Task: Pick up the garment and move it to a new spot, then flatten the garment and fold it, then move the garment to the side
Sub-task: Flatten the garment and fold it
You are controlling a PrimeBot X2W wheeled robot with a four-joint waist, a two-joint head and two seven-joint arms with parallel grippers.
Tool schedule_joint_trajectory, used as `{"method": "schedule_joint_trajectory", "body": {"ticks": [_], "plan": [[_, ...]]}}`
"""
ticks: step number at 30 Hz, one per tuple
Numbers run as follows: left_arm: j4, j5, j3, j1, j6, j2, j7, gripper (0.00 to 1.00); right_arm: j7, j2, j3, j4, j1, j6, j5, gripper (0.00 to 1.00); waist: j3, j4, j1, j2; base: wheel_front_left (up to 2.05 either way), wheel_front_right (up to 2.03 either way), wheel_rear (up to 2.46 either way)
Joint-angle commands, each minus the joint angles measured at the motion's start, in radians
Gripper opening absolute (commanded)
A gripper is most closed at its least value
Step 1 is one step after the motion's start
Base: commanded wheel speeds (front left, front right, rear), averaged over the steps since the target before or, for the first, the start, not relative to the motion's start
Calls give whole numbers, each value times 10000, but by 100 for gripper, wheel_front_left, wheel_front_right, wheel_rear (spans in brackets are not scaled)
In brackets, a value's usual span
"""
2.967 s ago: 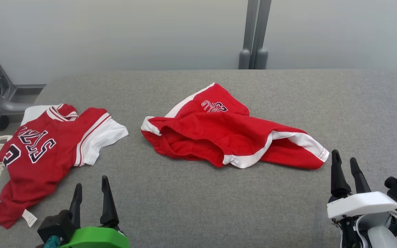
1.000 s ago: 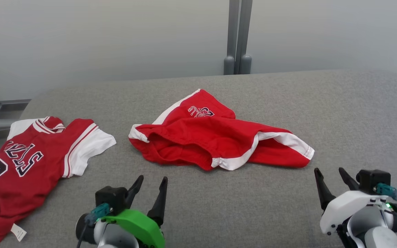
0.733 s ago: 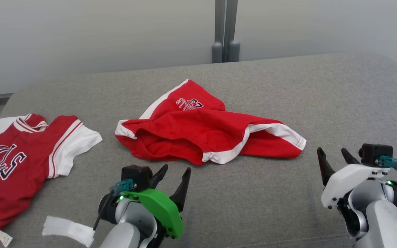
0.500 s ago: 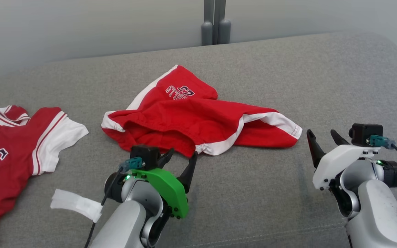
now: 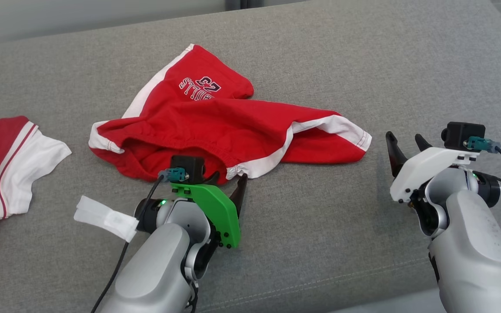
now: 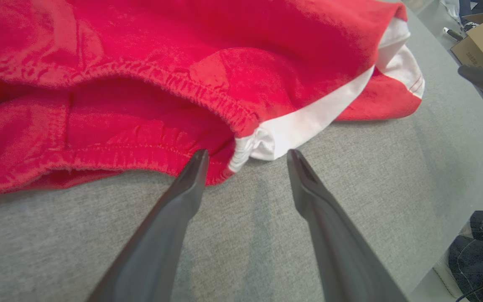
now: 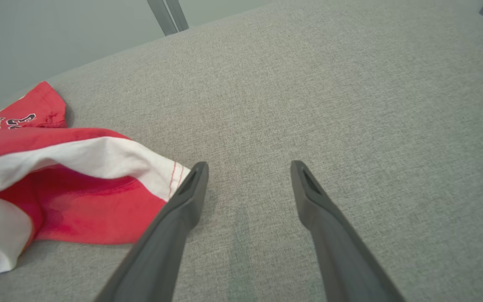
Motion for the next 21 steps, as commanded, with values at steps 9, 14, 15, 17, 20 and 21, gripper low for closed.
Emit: {"method": "schedule_joint_trajectory", "body": {"ticks": [9,14,15,17,20,21], "plan": [[407,-284,-157,-531,268,38,-311,77,-337,-22,316,890,-669,-3,69,100,318,-117,-1,-1,0,0,0],[434,-377,-270,-626,258,37,-334,69,-260,-22,535,1255,-923,-3,333,100,381,-4,-1,-1,0,0,0],[413,-394,-285,-632,270,39,-335,69,-275,-25,532,1301,-956,-3,354,100,369,27,-1,-1,0,0,0],[348,-441,-299,-641,287,37,-309,71,-274,-26,517,1377,-1015,-3,335,100,348,87,-1,-1,0,0,0],[263,-452,-308,-627,295,90,-268,67,-217,-23,530,1490,-1010,-3,401,100,311,176,-1,-1,0,0,0],[226,-461,-314,-602,314,101,-244,61,-159,-22,581,1536,-982,-3,463,100,296,200,-1,-1,0,0,0]]}}
